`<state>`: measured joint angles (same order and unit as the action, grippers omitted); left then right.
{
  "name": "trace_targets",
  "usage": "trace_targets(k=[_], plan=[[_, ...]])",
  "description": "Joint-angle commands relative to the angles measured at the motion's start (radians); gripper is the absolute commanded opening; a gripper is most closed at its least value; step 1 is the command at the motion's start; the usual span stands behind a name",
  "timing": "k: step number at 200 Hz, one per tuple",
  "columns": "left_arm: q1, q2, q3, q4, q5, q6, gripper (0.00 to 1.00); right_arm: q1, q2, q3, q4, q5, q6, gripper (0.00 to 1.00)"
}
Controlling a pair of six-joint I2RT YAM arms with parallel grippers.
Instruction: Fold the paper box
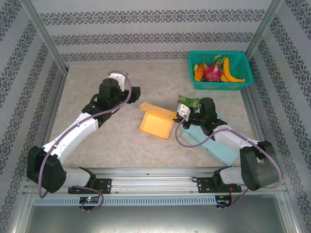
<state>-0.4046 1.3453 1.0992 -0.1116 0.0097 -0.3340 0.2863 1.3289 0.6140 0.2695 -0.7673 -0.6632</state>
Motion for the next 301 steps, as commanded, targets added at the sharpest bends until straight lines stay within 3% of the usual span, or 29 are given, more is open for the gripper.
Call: trace_targets(k=[1, 35, 92, 136, 209, 301], plan=[[0.018, 0.069, 0.094, -0.184, -0.014, -0.375, 0.85, 0.016, 0.001, 0.000, 0.023, 0.006, -0.028, 0.00], [0.014, 0.153, 0.162, -0.186, 0.138, -0.504, 0.91, 0.025, 0.003, 0.003, 0.013, 0.016, -0.039, 0.00], [-0.052, 0.231, 0.238, -0.370, 0.045, -0.610, 0.95, 0.051, 0.027, 0.011, 0.051, 0.061, -0.027, 0.00], [-0.058, 0.282, 0.264, -0.392, 0.044, -0.596, 0.93, 0.092, 0.044, 0.026, 0.082, 0.078, -0.021, 0.00], [-0.067, 0.319, 0.178, -0.280, 0.153, -0.652, 0.90, 0.106, 0.094, 0.062, 0.099, 0.122, -0.017, 0.00], [-0.111, 0.344, 0.177, -0.239, 0.204, -0.690, 0.78, 0.134, 0.145, 0.081, 0.087, 0.191, -0.037, 0.00]])
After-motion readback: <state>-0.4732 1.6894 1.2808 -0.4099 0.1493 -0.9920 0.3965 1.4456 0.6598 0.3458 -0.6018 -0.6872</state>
